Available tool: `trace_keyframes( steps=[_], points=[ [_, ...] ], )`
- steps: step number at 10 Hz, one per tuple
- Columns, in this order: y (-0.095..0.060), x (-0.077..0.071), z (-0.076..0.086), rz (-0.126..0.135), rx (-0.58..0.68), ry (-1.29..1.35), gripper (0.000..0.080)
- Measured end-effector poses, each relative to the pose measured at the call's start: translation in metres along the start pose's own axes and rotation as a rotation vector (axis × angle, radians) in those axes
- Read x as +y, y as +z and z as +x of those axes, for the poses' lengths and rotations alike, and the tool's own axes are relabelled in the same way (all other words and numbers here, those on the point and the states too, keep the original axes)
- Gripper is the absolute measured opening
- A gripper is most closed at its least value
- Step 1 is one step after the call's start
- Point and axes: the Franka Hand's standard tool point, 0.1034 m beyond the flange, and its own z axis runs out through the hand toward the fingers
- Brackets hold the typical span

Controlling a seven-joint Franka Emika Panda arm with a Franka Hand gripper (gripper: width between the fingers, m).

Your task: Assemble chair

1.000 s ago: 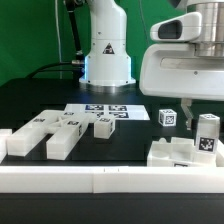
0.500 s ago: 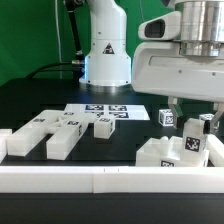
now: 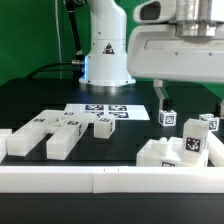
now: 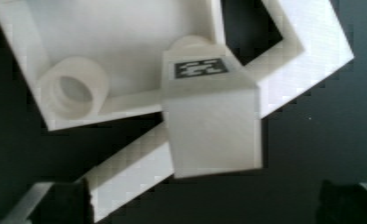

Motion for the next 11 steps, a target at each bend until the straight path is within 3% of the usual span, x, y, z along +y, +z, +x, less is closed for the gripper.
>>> trace_keyframes(
  steps=[2,7,9,11],
  points=[
    [-0.008,0.015,0.004,0.0,-0.002,0.003,0.0649],
    [-0.01,0.02,0.002,0.009,0.006,-0.052,0.0649],
    [-0.016,0.054,0.0,0.017,-0.017,-0.125,0.0649],
    [-0.017,0.087,0.012,0.027,-0.022,-0.14,0.0649]
  ],
)
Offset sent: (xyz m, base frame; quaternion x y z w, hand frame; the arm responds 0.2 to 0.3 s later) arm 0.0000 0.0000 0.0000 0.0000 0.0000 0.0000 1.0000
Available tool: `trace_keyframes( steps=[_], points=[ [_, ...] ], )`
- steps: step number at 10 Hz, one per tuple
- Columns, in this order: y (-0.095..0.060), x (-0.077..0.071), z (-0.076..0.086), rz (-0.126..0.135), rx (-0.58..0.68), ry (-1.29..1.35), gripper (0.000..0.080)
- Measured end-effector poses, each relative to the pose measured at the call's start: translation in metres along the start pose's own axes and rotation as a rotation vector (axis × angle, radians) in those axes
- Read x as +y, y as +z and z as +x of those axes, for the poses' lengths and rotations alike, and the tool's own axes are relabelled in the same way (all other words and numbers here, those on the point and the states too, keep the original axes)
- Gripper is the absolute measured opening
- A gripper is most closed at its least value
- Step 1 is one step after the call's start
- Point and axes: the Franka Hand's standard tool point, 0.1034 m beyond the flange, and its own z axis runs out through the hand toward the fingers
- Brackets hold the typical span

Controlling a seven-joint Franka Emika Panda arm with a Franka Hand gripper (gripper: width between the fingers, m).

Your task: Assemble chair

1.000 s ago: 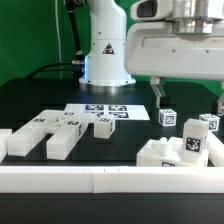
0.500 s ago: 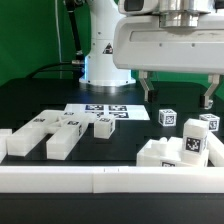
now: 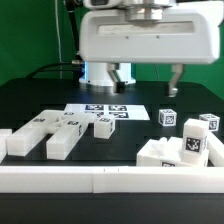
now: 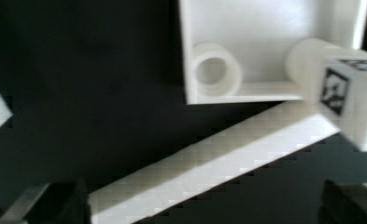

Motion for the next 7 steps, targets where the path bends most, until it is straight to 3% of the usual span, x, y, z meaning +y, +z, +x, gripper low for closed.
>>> trace_keyframes(
  steps=[5,6,7],
  points=[
    [0.002,0.004,0.0,-0.003,-0.002,0.005,0.0649],
    [0.004,0.017,-0.007,0.01,0.006,-0.005,0.0649],
    [0.007,0.035,-0.021,0.003,-0.015,-0.006,0.0649]
  ],
)
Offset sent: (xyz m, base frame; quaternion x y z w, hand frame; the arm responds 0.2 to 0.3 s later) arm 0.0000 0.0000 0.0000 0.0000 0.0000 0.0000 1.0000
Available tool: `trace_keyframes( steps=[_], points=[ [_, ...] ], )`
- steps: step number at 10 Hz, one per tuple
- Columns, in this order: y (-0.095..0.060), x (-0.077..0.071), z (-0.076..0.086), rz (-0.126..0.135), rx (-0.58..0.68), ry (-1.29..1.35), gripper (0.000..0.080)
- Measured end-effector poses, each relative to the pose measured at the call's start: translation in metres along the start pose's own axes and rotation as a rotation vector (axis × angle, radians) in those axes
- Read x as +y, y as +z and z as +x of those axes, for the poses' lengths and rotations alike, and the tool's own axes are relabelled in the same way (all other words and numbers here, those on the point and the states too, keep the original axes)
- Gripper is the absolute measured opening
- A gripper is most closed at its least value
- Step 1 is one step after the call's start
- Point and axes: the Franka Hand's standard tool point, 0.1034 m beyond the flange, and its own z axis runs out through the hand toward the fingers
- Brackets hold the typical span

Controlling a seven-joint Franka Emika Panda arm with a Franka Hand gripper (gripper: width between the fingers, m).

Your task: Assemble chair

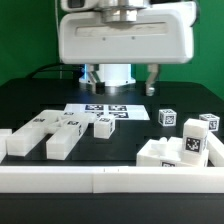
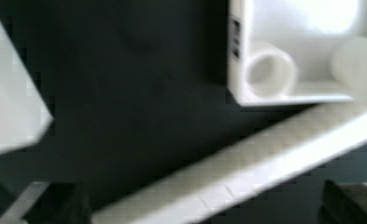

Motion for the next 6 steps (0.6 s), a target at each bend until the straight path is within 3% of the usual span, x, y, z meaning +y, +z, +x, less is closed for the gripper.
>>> trace_keyframes(
  steps=[2,6],
  points=[
    [0.008,0.028,-0.006,-0.016,0.012,-0.033,0.0649],
    [0.01,0.029,-0.007,-0.019,0.026,-0.039,0.0649]
  ],
)
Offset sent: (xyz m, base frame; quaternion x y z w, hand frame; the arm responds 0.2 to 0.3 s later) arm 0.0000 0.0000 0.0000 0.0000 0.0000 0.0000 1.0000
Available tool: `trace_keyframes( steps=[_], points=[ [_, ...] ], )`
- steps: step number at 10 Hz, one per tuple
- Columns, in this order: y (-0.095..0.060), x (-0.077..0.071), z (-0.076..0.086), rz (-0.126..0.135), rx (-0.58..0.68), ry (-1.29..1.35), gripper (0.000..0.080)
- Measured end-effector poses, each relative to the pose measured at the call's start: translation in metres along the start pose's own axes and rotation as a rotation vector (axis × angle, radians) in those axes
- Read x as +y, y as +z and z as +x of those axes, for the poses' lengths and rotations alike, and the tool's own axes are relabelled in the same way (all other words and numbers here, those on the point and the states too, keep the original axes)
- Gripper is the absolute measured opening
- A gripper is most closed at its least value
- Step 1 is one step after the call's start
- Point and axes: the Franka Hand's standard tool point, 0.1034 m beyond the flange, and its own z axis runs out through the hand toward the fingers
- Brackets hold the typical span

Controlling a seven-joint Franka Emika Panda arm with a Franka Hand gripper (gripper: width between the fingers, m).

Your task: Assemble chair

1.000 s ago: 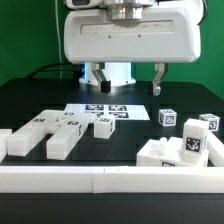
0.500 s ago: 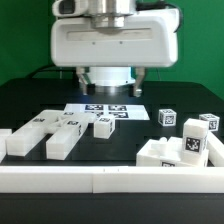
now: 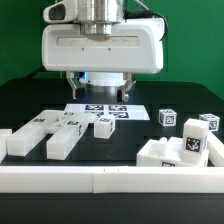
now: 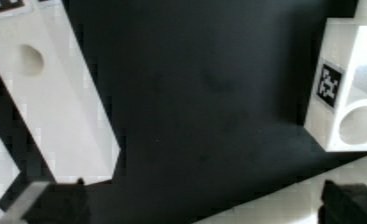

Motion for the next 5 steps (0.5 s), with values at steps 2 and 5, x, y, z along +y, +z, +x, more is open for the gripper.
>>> trace_keyframes(
  steps=[2,5],
  points=[
    [0.01,0.015,-0.026,-0.02,0.019,-0.068,0.0649],
    [0.019,0.029,-0.044,-0.039,0.015,-0.09,0.0649]
  ],
)
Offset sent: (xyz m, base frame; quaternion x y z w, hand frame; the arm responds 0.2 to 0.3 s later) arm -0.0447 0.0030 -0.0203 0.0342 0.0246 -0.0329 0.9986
